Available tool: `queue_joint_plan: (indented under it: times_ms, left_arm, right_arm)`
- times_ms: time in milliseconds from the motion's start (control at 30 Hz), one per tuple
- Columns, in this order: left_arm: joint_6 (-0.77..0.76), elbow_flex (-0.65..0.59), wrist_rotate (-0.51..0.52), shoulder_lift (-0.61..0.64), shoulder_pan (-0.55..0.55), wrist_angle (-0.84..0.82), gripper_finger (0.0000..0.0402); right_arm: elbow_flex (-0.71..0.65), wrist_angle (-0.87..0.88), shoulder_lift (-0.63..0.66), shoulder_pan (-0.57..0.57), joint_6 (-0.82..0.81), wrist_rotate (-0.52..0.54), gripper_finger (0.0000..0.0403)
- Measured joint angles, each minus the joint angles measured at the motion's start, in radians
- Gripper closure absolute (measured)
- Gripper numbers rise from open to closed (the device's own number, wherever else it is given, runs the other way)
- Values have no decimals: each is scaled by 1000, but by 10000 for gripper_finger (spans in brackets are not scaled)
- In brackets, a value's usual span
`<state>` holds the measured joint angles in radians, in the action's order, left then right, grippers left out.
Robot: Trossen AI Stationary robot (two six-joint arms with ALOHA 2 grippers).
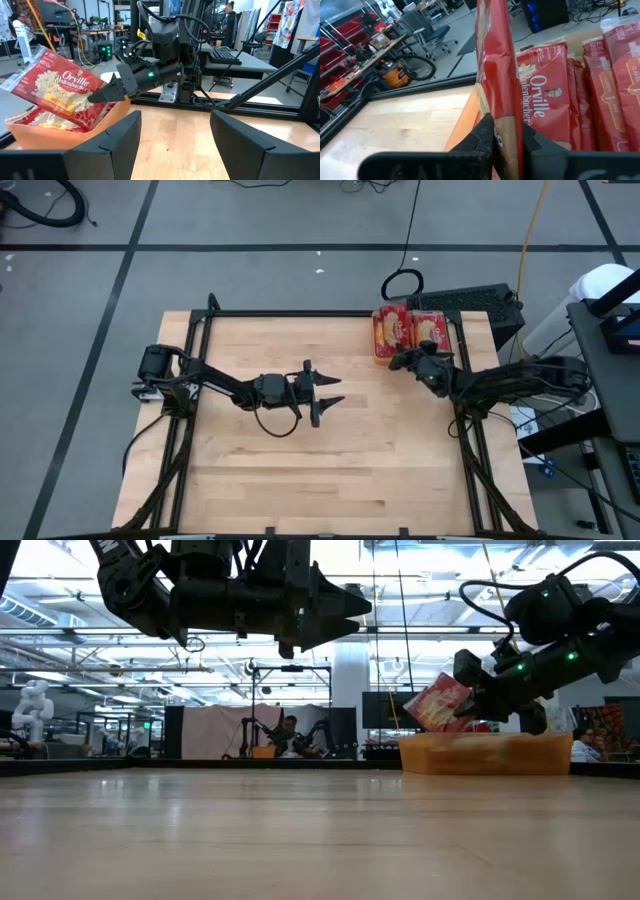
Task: Sort popcorn bags into baskets
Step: Put the red popcorn bag into the orange bin
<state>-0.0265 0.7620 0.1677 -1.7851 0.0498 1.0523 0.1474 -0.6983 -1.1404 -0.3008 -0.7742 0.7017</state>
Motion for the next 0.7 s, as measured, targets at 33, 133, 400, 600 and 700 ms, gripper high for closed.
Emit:
queue_joint_plan:
  times_ms: [33,133,400,600,700]
  left_arm:
    - [0,0,0,0,0,0,162]
    - [0,0,0,0,0,0,162]
    - [0,0,0,0,0,-1,163]
    - [-2,0,0,0,1,-1,163]
    - [-3,0,0,0,1,-1,163]
  right_arm:
    - [0,-1,-6,0,-3,0,380]
    - [0,-2,-16,-1,-9,1,360]
    - [0,-20,-16,-43,34,2,295]
    - [0,-16,-16,-67,30,-71,273]
    - [1,-47,-16,-67,44,-77,266]
